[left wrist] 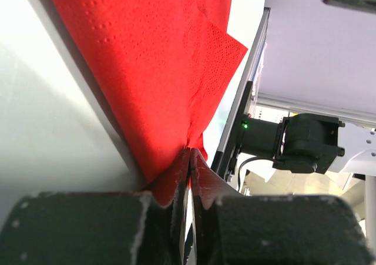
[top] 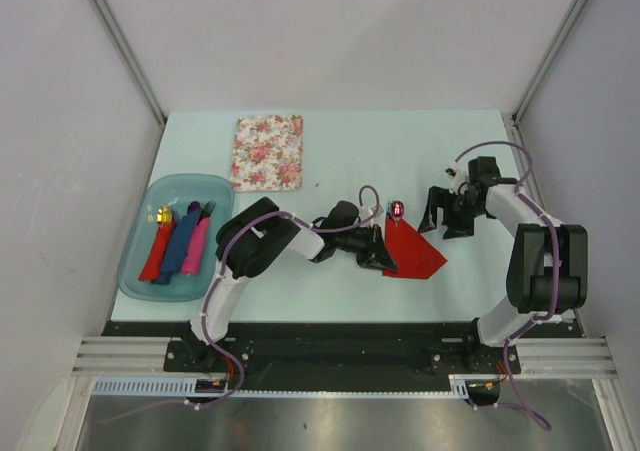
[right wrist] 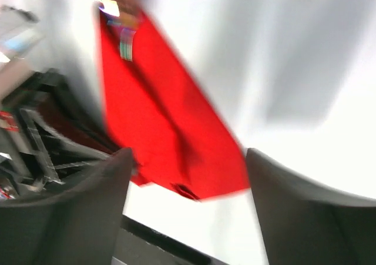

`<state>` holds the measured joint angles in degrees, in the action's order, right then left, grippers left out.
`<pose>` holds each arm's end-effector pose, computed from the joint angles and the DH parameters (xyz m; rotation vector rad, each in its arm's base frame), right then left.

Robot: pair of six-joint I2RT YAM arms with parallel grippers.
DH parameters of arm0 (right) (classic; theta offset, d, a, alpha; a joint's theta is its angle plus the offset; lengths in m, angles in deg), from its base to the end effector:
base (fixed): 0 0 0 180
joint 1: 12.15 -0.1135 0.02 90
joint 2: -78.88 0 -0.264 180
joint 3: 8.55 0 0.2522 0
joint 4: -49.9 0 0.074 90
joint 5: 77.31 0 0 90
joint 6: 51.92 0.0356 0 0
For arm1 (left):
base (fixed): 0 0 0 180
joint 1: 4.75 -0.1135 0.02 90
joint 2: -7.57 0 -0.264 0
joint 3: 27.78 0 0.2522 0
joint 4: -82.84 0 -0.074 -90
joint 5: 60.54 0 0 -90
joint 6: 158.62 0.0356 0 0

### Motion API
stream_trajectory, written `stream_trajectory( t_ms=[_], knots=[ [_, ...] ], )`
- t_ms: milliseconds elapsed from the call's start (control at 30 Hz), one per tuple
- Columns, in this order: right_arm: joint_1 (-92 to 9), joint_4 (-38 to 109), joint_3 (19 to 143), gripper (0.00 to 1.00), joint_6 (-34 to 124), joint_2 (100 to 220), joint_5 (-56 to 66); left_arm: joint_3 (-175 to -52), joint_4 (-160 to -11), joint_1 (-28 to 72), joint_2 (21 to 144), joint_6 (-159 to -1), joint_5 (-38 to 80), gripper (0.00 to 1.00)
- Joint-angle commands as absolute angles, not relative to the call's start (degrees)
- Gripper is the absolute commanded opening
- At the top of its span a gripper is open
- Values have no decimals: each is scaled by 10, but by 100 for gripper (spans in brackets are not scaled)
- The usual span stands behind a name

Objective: Place the utensils on the paper napkin and roll it up

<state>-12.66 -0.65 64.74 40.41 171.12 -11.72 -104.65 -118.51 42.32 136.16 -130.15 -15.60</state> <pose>0.3060 0.0174 0.1957 -0.0635 2.7360 0.6036 0.2720 -0.3294 0.0717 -0.2765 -2.5698 1.7789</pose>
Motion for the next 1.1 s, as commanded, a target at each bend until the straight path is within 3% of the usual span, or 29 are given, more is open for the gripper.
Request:
stream_trajectory(
  t_ms=[0, 567, 967, 1067],
  knots=[
    [-79, -70, 638, 89, 393, 1698, -111, -1048, -1130, 425, 1389, -1263, -114, 9],
    [-59, -133, 664, 75, 404, 1863, -186, -1052, -1142, 425, 1391, -1267, -115, 9],
    [-31, -44, 622, 61, 446, 1779, -373, -1050, -1144, 425, 1391, -1263, -117, 8],
    [-32, -43, 616, 49, 447, 1775, -369, -1049, -1144, 425, 1390, -1263, -118, 9]
  ],
)
